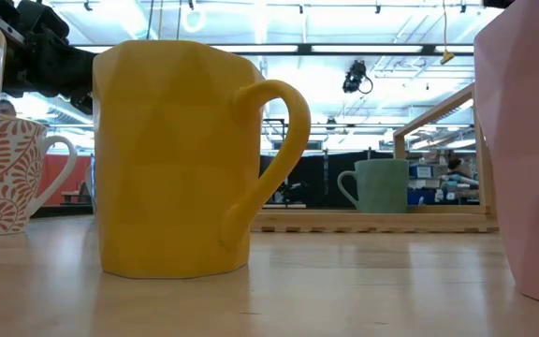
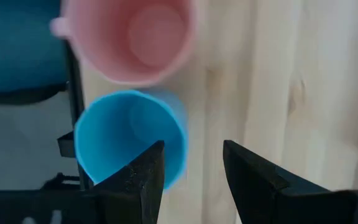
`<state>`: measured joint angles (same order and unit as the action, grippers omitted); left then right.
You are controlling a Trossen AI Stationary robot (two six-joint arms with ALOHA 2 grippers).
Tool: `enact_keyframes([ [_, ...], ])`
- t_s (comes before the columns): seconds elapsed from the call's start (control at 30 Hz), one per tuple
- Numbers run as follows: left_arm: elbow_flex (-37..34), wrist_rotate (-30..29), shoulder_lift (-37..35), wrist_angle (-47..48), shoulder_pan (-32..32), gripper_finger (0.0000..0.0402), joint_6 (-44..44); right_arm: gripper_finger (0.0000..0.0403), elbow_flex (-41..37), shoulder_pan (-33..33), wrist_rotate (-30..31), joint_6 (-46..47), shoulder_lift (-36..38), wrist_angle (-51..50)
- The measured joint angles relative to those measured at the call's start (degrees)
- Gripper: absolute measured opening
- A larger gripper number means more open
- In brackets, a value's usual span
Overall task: Place coffee mugs
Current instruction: Put the bottom blue cup on the shelf aligned with the green cup
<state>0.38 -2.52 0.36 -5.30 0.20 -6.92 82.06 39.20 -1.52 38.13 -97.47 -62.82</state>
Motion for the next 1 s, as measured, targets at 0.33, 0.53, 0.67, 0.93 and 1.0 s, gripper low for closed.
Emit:
enact_keyframes([
  [0.33,0.0,0.0,0.0,0.0,-0.02,0.005,0.0,0.0168,-0.06,0.0,0.02,-19.99,0.0,4.29],
  [0.53,-0.02,0.0,0.0,0.0,-0.01,0.005,0.0,0.0168,-0.06,0.0,0.0,-26.06,0.0,4.12],
  [0.67,0.0,0.0,0.0,0.0,0.0,0.005,0.0,0.0168,-1.47,0.0,-0.63,-25.97,0.04,4.99],
  [0.93,-0.01,0.0,0.0,0.0,-0.02,0.005,0.0,0.0168,-7.94,0.0,-4.37,-23.31,0.04,12.24],
  [1.0,-0.01,0.0,0.0,0.0,-0.02,0.005,0.0,0.0168,-9.12,-0.09,-3.29,-22.22,0.04,13.0],
])
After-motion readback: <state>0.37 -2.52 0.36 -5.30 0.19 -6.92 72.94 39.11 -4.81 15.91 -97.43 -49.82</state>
